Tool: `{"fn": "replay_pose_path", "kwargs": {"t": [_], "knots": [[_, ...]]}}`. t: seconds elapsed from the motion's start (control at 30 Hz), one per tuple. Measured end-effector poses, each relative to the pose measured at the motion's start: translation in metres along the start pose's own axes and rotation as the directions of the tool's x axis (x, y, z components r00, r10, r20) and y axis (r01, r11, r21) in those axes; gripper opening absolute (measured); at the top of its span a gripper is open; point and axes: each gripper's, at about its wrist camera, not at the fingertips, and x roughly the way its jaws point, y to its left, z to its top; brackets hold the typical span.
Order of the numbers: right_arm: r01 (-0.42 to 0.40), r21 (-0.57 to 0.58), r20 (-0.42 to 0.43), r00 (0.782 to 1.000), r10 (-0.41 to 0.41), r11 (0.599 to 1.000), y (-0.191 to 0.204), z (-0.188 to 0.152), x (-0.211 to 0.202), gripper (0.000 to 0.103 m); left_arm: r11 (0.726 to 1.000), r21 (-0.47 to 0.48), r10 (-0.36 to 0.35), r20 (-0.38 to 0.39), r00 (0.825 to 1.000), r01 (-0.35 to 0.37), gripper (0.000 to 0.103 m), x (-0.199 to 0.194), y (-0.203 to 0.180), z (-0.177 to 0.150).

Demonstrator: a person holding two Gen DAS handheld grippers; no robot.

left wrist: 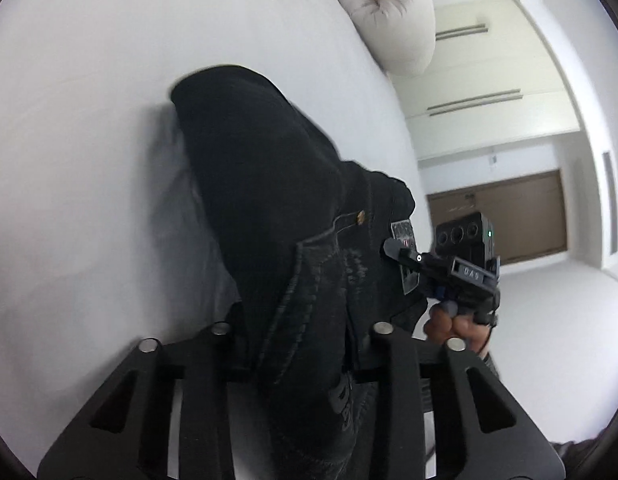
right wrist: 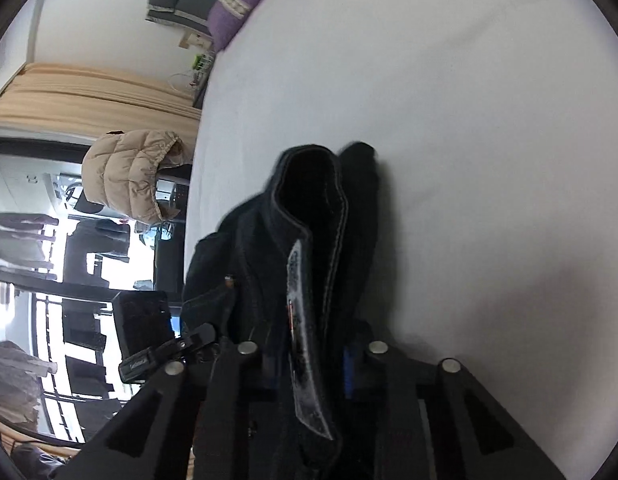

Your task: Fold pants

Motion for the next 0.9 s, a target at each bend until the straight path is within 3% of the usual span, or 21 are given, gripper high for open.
{"fn": "replay_pose_path", "kwargs": {"t": [0.1, 0.23, 0.43, 0.6, 0.73, 0.77, 0.83, 0.9], "knots": [[-0.018, -0.056, 0.023, 1.000, 0.020, 0.998, 0.032, 0.015, 0.000, 0.020, 0.997, 0.080, -0.004, 0.044, 0.999, 0.001, 0.027, -0.024, -0.021, 0.018], [-0.095, -0.112, 0.054, 0.993, 0.101, 0.989, 0.079, 0.056, 0.007, 0.020, 0.988, 0.148, 0.012, 0.148, 0.989, -0.034, 0.027, -0.076, -0.038, 0.069], [-0.129, -0.164, 0.051, 0.989, 0.139, 0.978, 0.132, 0.130, 0.055, 0.020, 0.978, 0.176, 0.065, 0.233, 0.970, -0.108, 0.027, -0.113, -0.029, 0.131], [-0.088, -0.092, 0.006, 0.996, 0.089, 0.992, 0.111, 0.171, 0.120, 0.020, 0.984, 0.113, 0.109, 0.205, 0.973, -0.135, 0.027, -0.093, 0.025, 0.162], [-0.039, -0.002, -0.020, 0.999, 0.039, 0.999, 0.063, 0.176, 0.152, 0.026, 0.985, 0.058, 0.153, 0.152, 0.977, -0.163, 0.029, -0.068, 0.083, 0.177], [-0.057, 0.035, -0.026, 0.998, 0.058, 0.998, 0.047, 0.175, 0.157, 0.026, 0.984, 0.036, 0.168, 0.146, 0.975, -0.175, 0.038, -0.059, 0.096, 0.177], [-0.170, 0.080, 0.004, 0.985, 0.171, 0.982, 0.026, 0.171, 0.158, 0.025, 0.994, 0.040, 0.095, 0.190, 0.977, -0.105, 0.039, -0.059, 0.112, 0.170], [-0.217, 0.066, 0.029, 0.976, 0.216, 0.974, 0.022, 0.164, 0.153, 0.027, 0.993, 0.065, 0.082, 0.208, 0.975, -0.097, 0.039, -0.056, 0.111, 0.164]]}}
